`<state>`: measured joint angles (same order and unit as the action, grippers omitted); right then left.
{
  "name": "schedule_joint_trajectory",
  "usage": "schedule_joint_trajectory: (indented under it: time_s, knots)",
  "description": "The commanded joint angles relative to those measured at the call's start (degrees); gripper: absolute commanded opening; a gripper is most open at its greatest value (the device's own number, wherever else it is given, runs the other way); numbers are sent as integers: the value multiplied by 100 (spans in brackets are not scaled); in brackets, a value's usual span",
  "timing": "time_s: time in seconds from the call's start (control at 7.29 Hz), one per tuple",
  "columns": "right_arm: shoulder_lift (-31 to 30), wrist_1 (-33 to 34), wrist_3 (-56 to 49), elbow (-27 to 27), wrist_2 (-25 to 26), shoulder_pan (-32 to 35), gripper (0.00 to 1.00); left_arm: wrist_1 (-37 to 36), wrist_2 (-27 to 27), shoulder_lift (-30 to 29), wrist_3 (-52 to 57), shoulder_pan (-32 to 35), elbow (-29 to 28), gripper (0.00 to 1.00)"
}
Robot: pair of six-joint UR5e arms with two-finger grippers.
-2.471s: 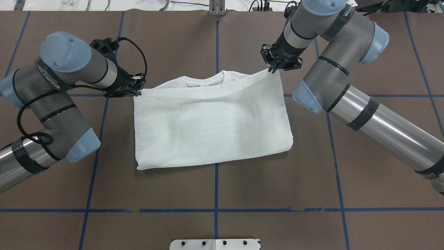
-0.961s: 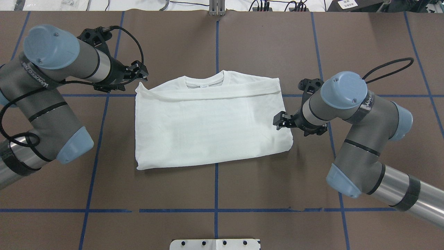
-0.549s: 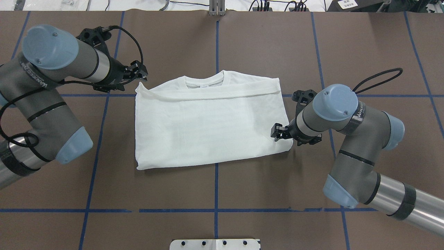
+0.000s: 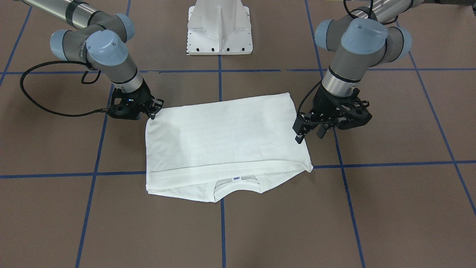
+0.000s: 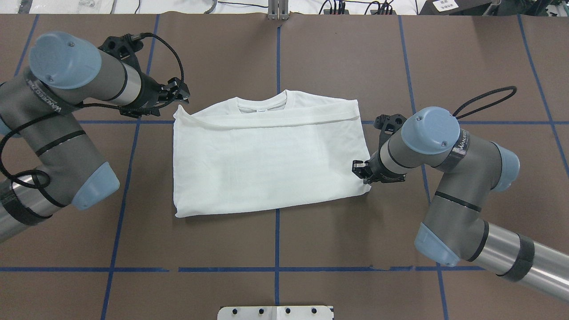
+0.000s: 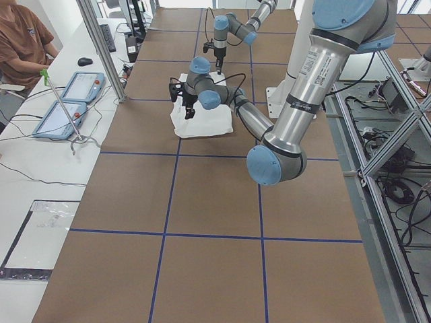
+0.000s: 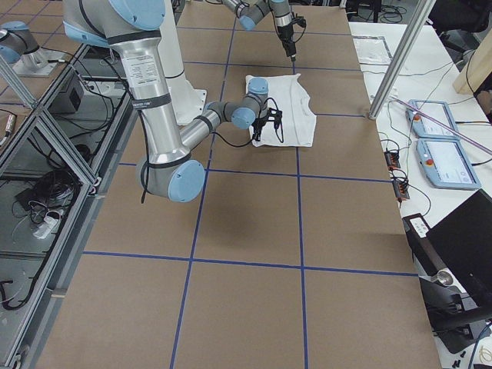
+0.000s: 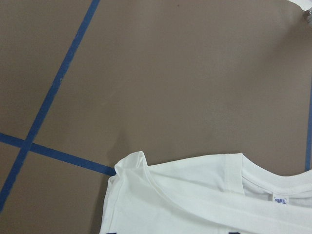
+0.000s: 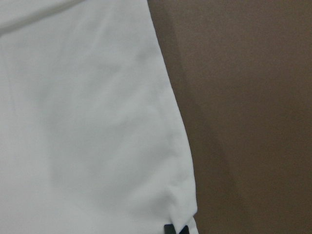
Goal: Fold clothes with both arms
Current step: 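Drag the folded shirt with the right gripper, rotating it on the table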
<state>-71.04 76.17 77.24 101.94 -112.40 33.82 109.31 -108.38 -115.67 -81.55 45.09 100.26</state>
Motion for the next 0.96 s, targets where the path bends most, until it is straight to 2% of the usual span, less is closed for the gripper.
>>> schedule_joint_trajectory:
  time_s: [0.0,0.14,0.55,0.82]
  knots:
    - [-260,4,-7,176,8,195,0,3,18,-8,8,-9,-7,81]
    - [-653,4,-33,447,8,309,0,3,71,-34,8,-9,-7,81]
    - [-2199,4,-7,1746,-53,197,0,3,141,-69,-1,-27,11,81]
    - [-3200,-14,2,2798,-831,-425,0,12,256,-34,-1,-44,2,81]
